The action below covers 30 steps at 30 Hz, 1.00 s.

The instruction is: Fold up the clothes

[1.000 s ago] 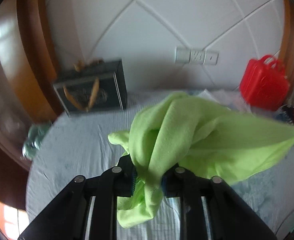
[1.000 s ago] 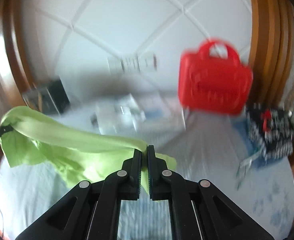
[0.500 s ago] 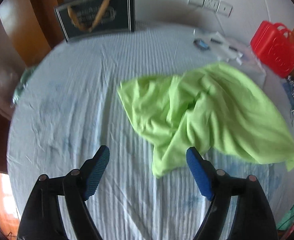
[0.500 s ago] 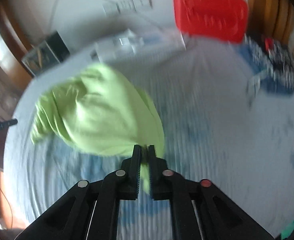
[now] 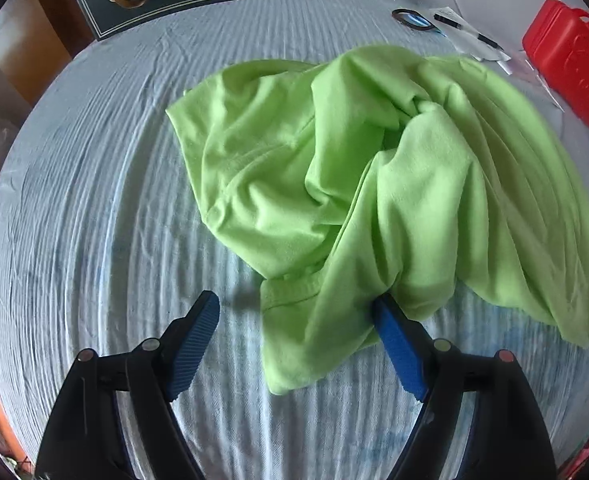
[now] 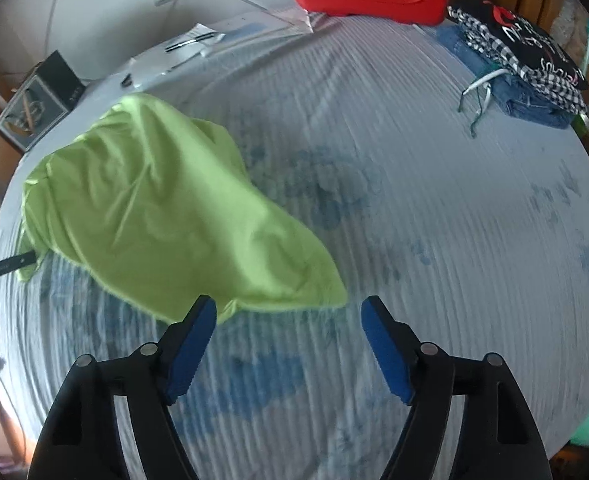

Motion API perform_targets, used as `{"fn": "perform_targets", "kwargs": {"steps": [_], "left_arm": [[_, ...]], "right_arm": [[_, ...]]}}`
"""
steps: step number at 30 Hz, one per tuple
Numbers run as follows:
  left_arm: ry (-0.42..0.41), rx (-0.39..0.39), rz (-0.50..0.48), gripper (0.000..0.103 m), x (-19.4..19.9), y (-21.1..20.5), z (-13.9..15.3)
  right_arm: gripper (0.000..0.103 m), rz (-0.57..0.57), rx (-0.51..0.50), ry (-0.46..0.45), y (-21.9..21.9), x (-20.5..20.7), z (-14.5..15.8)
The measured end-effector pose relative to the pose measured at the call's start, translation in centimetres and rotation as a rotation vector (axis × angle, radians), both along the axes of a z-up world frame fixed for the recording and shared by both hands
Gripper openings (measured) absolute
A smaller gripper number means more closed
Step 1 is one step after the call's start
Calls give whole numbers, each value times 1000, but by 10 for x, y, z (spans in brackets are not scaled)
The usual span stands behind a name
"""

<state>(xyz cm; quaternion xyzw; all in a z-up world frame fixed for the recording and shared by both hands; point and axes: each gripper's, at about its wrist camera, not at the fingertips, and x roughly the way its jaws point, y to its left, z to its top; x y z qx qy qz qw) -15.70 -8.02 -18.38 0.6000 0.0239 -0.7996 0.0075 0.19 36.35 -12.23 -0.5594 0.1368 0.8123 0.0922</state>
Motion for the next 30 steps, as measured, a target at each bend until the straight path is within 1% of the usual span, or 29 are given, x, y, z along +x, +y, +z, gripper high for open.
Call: {"fn": "perform_targets", "kwargs": {"steps": [1,2,3,4,5,6,7,8,10,12,13,15,16,18,21,23,24,25,27,28,29,30], "left_arm": [[-8,20,0,60,0,0,1],[-11,17,-10,39,0,3,4],[-12,-7,-25,24,0,6,7],[-2,-33,-45,16,-1,9,13],[17,-56,-61,11,-1,11,21],[37,-75,-72,11,-1,12,32],[60,-82,-74,11,0,9,44],[85,-80,-69,11,1,4,58],[135,-76,-61,11,4,-7,86],[170,-58,-56,11,14,-21,109],[180,-53,-58,11,20,-26,118],[168,-21,-65,11,35,-37,123],[153,-7,-68,11,45,-43,120],[115,12,-69,11,65,-52,107],[51,33,-57,11,86,-54,77],[9,49,-46,11,98,-55,59],[3,52,-42,11,100,-54,56],[6,49,-42,11,102,-52,57],[47,36,-44,11,104,-48,69],[67,41,-45,11,105,-47,77],[87,45,-47,11,106,-45,85],[94,46,-48,11,107,-45,89]], "right_arm": [[81,1,3,-9,0,-5,-5],[81,2,6,-18,0,-11,-10],[81,8,11,-30,-2,-17,-16],[81,33,25,-43,-8,-23,-19],[73,61,40,-56,-15,-28,-23],[35,88,56,-70,-22,-33,-26],[11,109,79,-80,-28,-37,-26],[5,127,89,-70,-33,-40,-21],[5,147,95,-28,-39,-40,-3],[5,141,84,44,-36,-32,26],[5,134,74,84,-32,-24,44],[5,124,42,117,-23,-6,65],[5,119,26,132,-19,4,75],[5,120,20,113,-18,24,80],[5,121,-16,36,-19,47,64],[7,115,-48,-9,-22,58,48],[11,110,-64,-23,-24,61,41],[14,99,-58,-21,-26,61,41],[32,77,-38,-13,-29,60,42],[38,67,-37,7,-31,60,48],[52,59,-32,27,-31,58,55],[70,52,-19,50,-33,57,62]]}}
